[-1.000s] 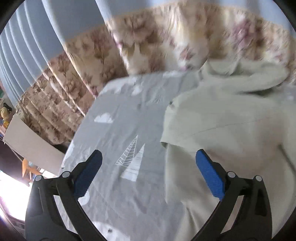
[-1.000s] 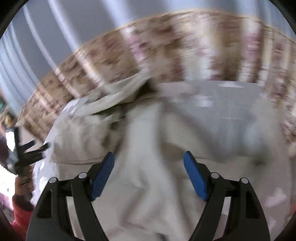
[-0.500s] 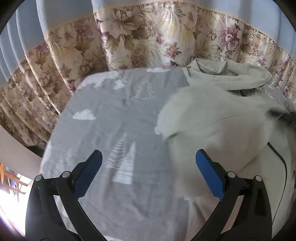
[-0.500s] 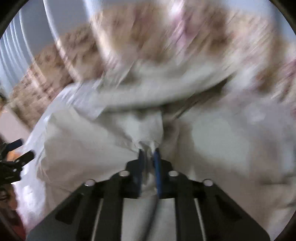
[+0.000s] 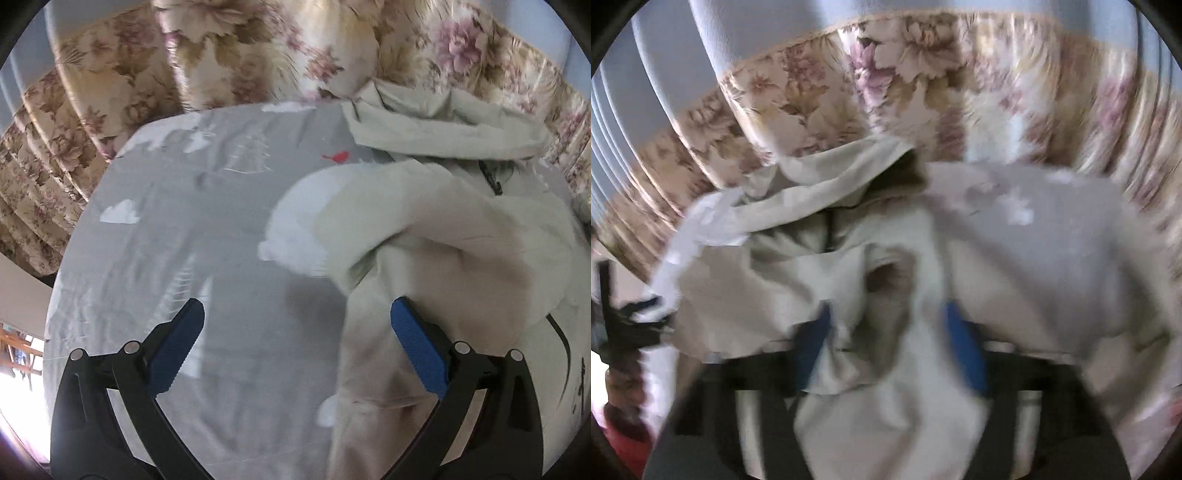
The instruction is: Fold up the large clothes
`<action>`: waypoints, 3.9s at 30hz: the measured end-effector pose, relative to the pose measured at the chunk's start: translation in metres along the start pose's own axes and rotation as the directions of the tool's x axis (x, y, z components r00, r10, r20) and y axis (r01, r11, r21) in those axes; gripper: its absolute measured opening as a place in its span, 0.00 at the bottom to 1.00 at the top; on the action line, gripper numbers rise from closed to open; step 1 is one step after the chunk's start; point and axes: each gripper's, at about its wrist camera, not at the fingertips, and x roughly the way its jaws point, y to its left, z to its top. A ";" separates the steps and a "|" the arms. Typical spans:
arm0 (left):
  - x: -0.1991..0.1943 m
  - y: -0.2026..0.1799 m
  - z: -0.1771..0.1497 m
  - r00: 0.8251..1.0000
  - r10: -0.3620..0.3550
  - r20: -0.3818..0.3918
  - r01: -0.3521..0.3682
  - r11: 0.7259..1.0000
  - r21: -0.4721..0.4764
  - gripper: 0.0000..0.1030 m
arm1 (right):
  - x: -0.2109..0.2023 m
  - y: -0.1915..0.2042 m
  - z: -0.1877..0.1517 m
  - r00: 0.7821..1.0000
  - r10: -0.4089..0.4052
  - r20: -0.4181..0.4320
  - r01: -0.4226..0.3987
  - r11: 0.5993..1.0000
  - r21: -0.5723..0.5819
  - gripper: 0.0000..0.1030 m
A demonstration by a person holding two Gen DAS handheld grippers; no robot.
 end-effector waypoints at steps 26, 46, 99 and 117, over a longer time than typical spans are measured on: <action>-0.071 0.036 -0.004 0.989 -0.006 0.148 0.006 1.000 0.000 0.79 | 0.029 0.046 0.010 0.922 -0.387 0.026 0.385 0.903 -0.190 0.11; 0.011 -0.043 -0.004 0.988 0.057 0.147 -0.064 0.997 0.042 0.81 | 0.025 0.011 -0.040 0.975 -0.188 0.122 0.207 0.964 -0.169 0.54; -0.048 0.006 -0.009 0.970 -0.063 0.237 0.081 0.994 -0.066 0.96 | -0.014 0.064 -0.033 0.955 0.293 -0.054 -0.297 0.934 -0.198 0.17; -0.024 -0.099 -0.041 0.965 -0.260 0.040 0.255 0.962 0.093 0.91 | -0.052 -0.061 -0.059 0.984 0.056 0.168 -0.068 0.995 0.066 0.81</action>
